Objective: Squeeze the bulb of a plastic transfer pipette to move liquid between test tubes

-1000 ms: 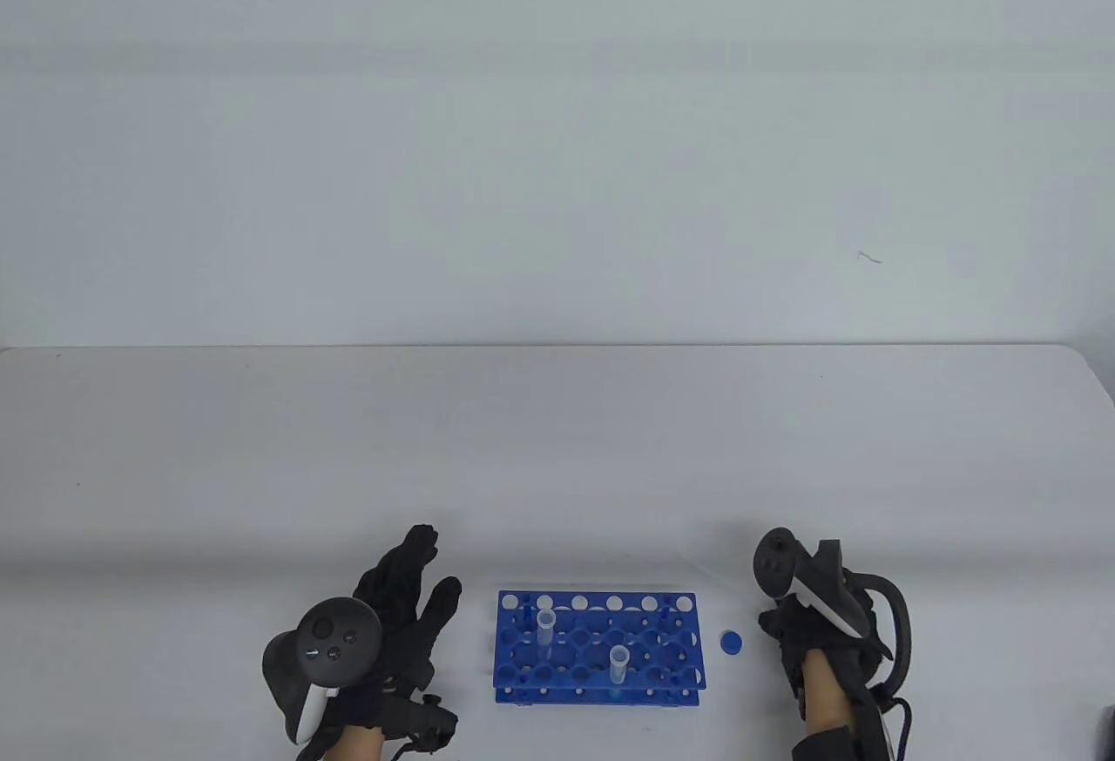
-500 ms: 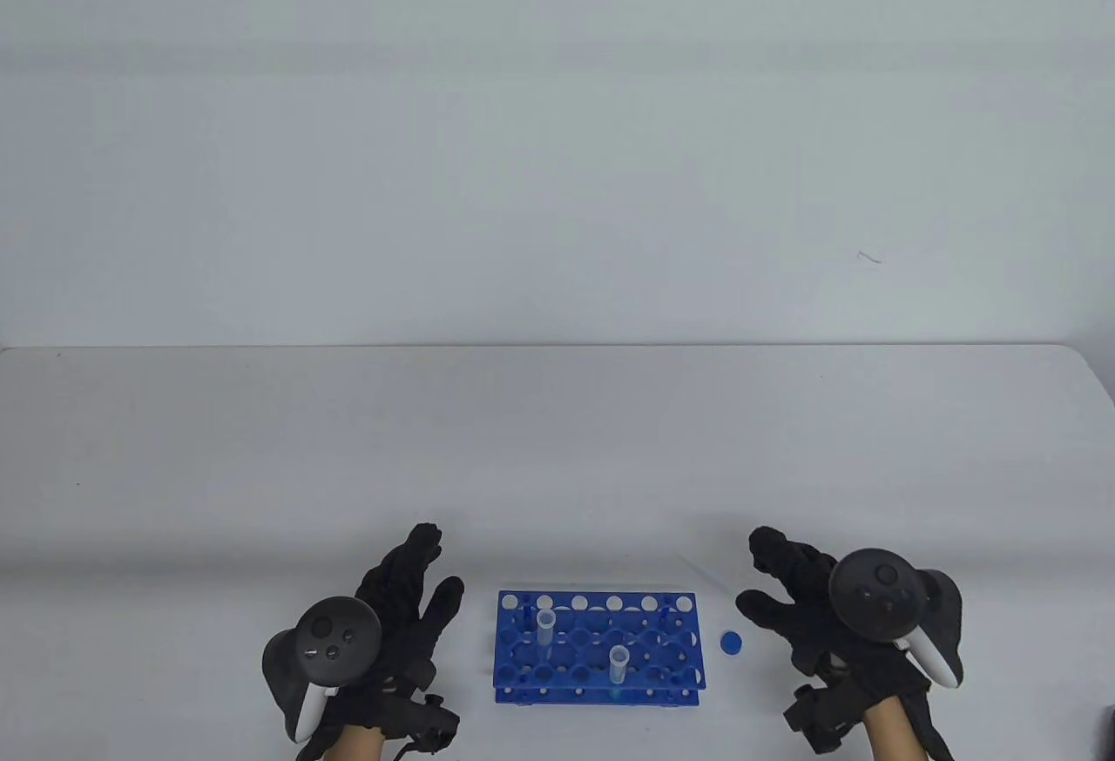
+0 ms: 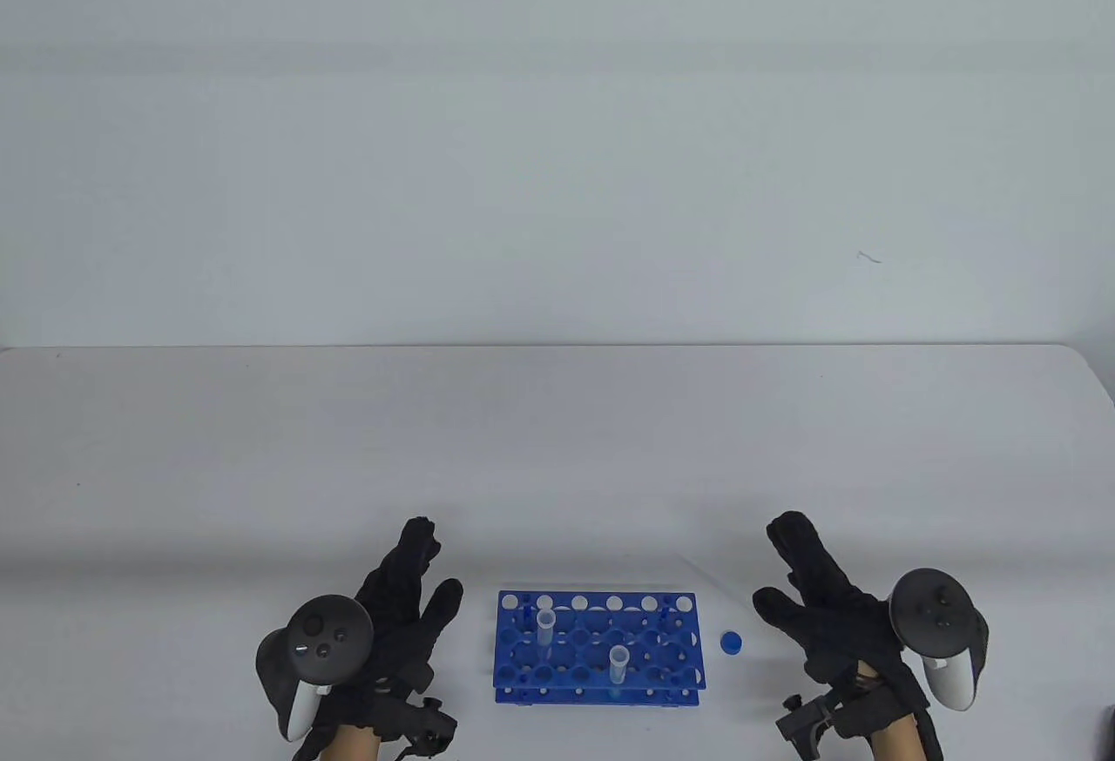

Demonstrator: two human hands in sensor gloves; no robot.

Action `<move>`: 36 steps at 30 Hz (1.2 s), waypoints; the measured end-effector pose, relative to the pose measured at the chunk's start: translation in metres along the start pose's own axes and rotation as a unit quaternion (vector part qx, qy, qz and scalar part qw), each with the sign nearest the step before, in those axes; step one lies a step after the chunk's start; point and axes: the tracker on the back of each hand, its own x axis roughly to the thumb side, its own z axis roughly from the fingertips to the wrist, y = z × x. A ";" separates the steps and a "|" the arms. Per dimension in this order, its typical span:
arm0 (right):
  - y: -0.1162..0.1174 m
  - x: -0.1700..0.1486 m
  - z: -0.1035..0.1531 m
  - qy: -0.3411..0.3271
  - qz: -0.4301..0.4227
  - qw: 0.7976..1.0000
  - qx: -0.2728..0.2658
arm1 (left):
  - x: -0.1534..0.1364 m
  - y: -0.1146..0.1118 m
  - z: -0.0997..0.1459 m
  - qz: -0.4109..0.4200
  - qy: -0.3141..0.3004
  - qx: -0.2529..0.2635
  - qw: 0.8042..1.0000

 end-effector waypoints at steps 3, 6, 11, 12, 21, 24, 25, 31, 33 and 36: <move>0.004 0.000 -0.001 0.005 -0.001 1.000 0.005 | 0.000 0.001 0.000 0.012 0.000 0.004 1.000; 0.006 0.000 -0.001 0.007 0.009 1.000 0.006 | 0.000 0.002 0.001 0.014 0.002 0.005 1.000; 0.005 -0.001 -0.001 0.010 0.013 1.000 0.001 | 0.000 0.001 0.001 0.007 0.003 0.004 1.000; 0.005 -0.001 -0.001 0.011 0.012 1.000 0.001 | 0.000 0.001 0.001 0.007 0.003 0.005 1.000; 0.004 -0.001 -0.001 0.019 0.015 1.000 -0.002 | 0.002 0.001 0.001 0.003 0.004 0.006 1.000; 0.004 -0.001 -0.001 0.019 0.017 1.000 0.000 | 0.002 0.001 0.001 0.003 0.004 0.006 1.000; 0.005 -0.001 -0.001 0.019 0.018 1.000 0.000 | 0.002 0.001 0.001 0.003 0.004 0.006 1.000; 0.006 -0.001 -0.001 0.020 0.021 1.000 0.002 | 0.002 0.001 0.001 0.000 0.003 0.005 1.000; 0.006 -0.001 -0.001 0.020 0.021 1.000 0.001 | 0.002 0.000 0.001 -0.002 0.003 0.005 1.000; 0.005 -0.001 -0.001 0.020 0.025 0.999 -0.002 | 0.002 0.000 0.001 -0.004 0.004 0.005 1.000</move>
